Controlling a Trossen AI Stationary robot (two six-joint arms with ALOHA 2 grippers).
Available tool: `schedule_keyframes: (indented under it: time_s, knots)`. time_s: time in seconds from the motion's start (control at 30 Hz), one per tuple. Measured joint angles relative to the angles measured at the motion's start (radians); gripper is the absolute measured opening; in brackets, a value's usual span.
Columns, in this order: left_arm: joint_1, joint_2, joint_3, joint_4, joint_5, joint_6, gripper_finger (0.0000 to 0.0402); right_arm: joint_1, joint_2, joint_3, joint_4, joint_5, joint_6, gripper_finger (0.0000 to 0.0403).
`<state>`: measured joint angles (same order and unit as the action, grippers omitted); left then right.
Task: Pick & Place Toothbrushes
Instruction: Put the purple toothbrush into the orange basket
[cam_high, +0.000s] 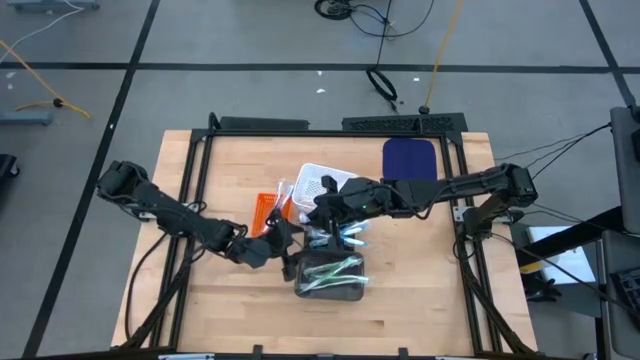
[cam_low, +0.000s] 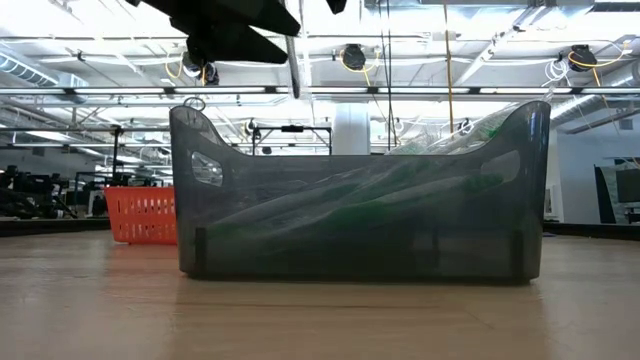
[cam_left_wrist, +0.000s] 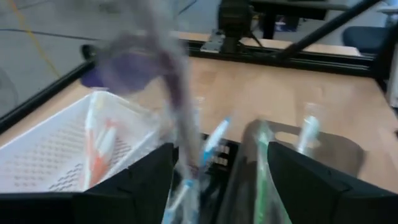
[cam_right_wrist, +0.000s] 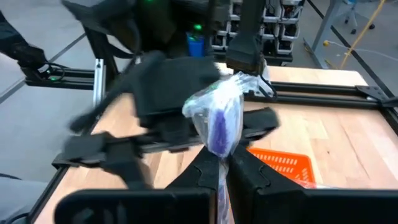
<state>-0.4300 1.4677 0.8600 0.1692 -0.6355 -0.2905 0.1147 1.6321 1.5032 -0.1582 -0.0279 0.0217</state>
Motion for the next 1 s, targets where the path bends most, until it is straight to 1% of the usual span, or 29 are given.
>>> schedule_keyframes:
  time_s: [0.1,0.23,0.4,0.5,0.57,0.63,0.7,0.8,0.83,0.87,1.0]
  knots:
    - [0.006,0.000,0.000,0.001,-0.043,-0.003,0.0270,0.009,0.000,0.000,0.004,-0.004,-0.002,0.0003]
    - [0.006,0.000,0.000,-0.007,-0.116,-0.002,0.0271,0.026,0.000,0.000,0.004,-0.004,-0.012,0.0003]
    - [0.002,0.000,0.000,0.018,-0.111,0.006,0.0269,0.037,0.000,0.000,0.017,-0.004,-0.032,0.0003]
    - [0.003,0.000,0.000,0.060,-0.103,0.042,0.0252,0.037,0.000,0.000,0.028,-0.004,-0.033,0.0003]
    - [0.003,0.000,0.000,0.078,-0.099,0.065,0.0229,0.037,0.000,0.000,0.035,-0.004,-0.033,0.0003]
    - [0.003,0.000,0.000,0.080,-0.097,0.079,0.0194,0.037,0.000,0.000,0.040,-0.004,-0.034,0.0003]
    - [0.003,0.000,0.000,0.080,-0.094,0.086,0.0145,0.037,0.000,0.000,0.042,-0.003,-0.035,0.0003]
    - [-0.003,0.000,0.000,0.080,-0.086,0.106,0.0055,0.036,0.000,0.000,0.042,-0.002,-0.035,0.0004]
    - [-0.005,0.000,0.000,0.081,-0.087,0.105,0.0032,0.036,0.000,0.000,0.041,-0.004,-0.036,0.0004]
    - [-0.005,0.000,0.000,0.082,-0.089,0.102,0.0023,0.037,0.000,0.000,0.042,-0.001,-0.038,0.0004]
    - [-0.009,0.000,0.000,0.084,-0.099,0.082,0.0019,0.036,0.000,0.000,0.041,-0.001,-0.046,0.0010]
